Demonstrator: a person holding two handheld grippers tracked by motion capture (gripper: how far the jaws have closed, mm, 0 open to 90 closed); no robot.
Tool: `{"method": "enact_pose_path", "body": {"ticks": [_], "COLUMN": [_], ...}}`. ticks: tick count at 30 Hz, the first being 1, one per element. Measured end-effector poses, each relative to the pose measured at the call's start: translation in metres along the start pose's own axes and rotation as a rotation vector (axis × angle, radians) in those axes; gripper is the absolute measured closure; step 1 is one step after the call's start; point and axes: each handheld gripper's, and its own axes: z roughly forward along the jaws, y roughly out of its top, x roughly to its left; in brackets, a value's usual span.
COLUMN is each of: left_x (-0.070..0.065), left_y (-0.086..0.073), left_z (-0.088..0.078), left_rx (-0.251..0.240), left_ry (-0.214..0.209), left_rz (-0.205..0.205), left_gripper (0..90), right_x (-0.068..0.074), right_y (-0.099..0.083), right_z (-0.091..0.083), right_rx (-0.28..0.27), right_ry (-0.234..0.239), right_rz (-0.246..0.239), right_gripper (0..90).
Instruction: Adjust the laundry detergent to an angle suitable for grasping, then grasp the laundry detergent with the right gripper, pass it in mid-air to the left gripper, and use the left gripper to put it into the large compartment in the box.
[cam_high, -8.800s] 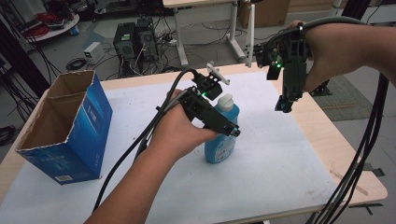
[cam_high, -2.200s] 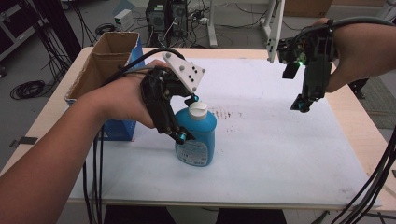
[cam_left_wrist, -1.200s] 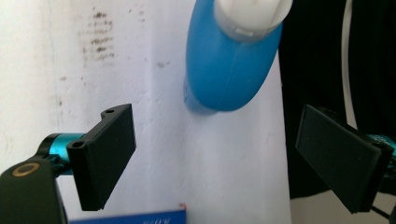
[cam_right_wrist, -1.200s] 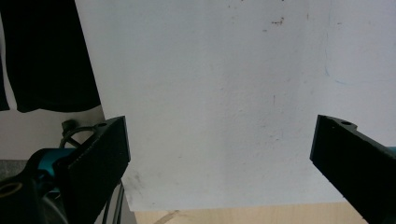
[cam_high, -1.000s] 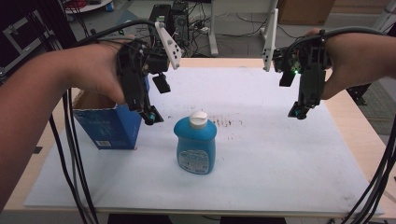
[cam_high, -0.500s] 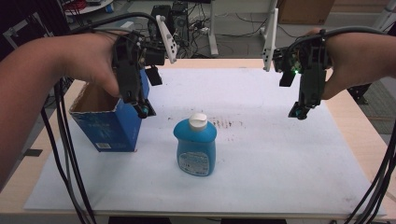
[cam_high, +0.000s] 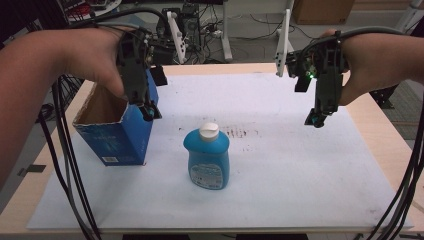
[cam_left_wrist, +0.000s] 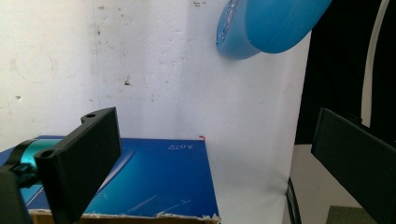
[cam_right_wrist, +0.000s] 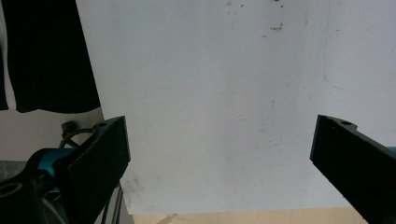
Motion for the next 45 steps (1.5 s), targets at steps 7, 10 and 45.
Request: {"method": "enact_pose_path", "body": {"ticks": [7,10,45], "left_x": [0.004,0.005,-0.006], "left_y": [0.006,0.007,0.008], "left_z": [0.0,-0.001,-0.002], "left_rx": [0.044,0.049,0.067], "left_ry": [-0.003,-0.006,0.017], "left_rz": [0.019,0.011,0.028], "left_gripper": [1.7,1.7,1.7], "right_x": [-0.006,-0.007,0.035], "right_y": [-0.004,-0.004,-0.012], "right_z": [0.001,0.0,0.012], "right_rx": [-0.008,-0.008,-0.141], "right_ry": [0.001,0.002,0.039], "right_rz": [0.017,0.019,0.049], "right_gripper": [3.9,3.9,3.9]}}
